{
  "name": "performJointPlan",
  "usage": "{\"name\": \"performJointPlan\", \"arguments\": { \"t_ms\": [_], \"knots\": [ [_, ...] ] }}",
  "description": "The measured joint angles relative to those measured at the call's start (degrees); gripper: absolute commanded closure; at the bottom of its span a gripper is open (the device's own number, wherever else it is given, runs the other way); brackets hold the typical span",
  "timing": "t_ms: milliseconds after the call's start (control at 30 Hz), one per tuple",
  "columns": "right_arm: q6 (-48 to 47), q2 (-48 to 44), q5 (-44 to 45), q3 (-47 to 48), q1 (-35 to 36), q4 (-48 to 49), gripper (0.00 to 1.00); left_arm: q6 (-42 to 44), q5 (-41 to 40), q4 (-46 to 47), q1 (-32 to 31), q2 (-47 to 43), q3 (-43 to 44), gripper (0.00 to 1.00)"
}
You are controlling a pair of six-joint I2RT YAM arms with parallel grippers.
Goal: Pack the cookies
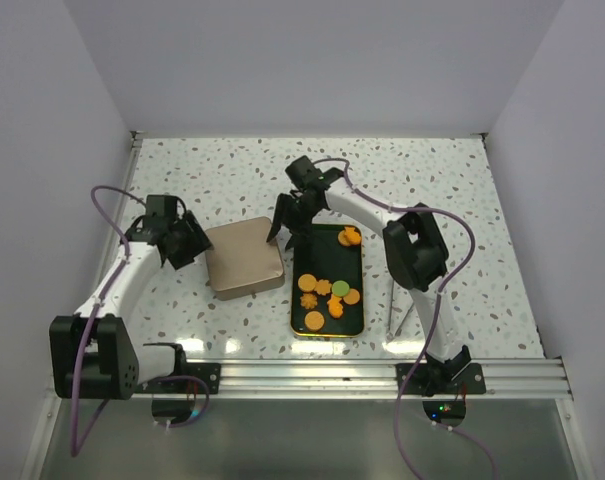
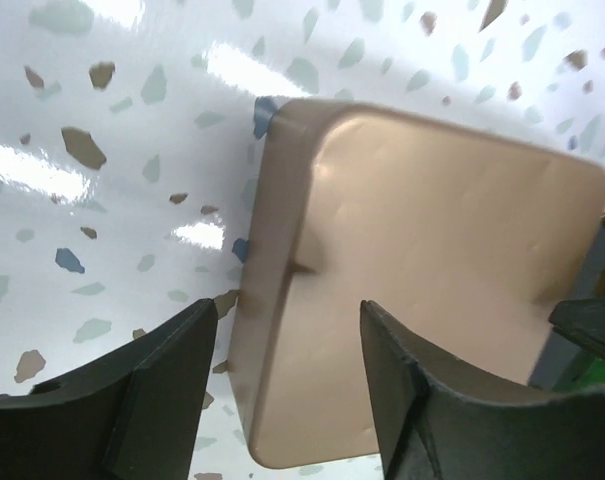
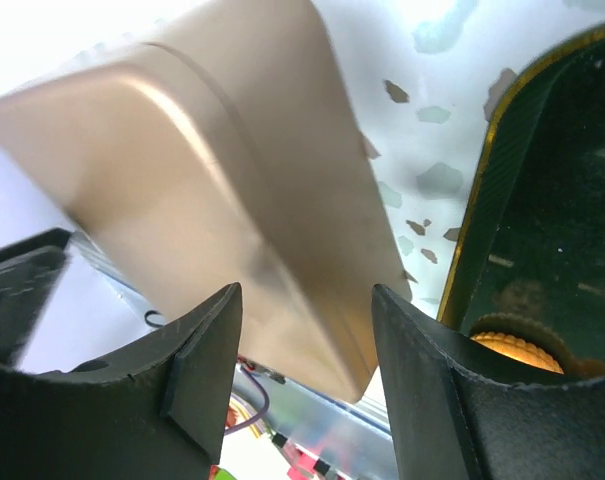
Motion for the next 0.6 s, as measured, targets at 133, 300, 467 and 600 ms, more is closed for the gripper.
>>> {"name": "performJointPlan", "arguments": {
  "t_ms": [133, 300, 467, 600],
  "knots": [
    [-1.8, 0.0, 0.3, 4.6, -0.6, -3.1, 0.41, 1.2, -1.3, -2.3, 0.0, -0.1, 6.3, 0.22],
    [-6.1, -3.0, 0.9, 9.6, -1.0, -5.2, 0.4, 3.1, -3.4, -3.8, 0.0, -0.9, 12.8, 0.04],
    [-12.1, -13.1, 2.7, 8.1, -1.0, -5.3, 0.36, 5.5, -6.2, -4.5, 0.0, -3.1, 16.8, 0.02],
    [-16.9, -25.3, 4.4, 1.9, -1.0, -4.0, 0.33, 6.4, -10.1, -4.1, 0.0, -7.0, 16.9, 0.01]
  ]
}}
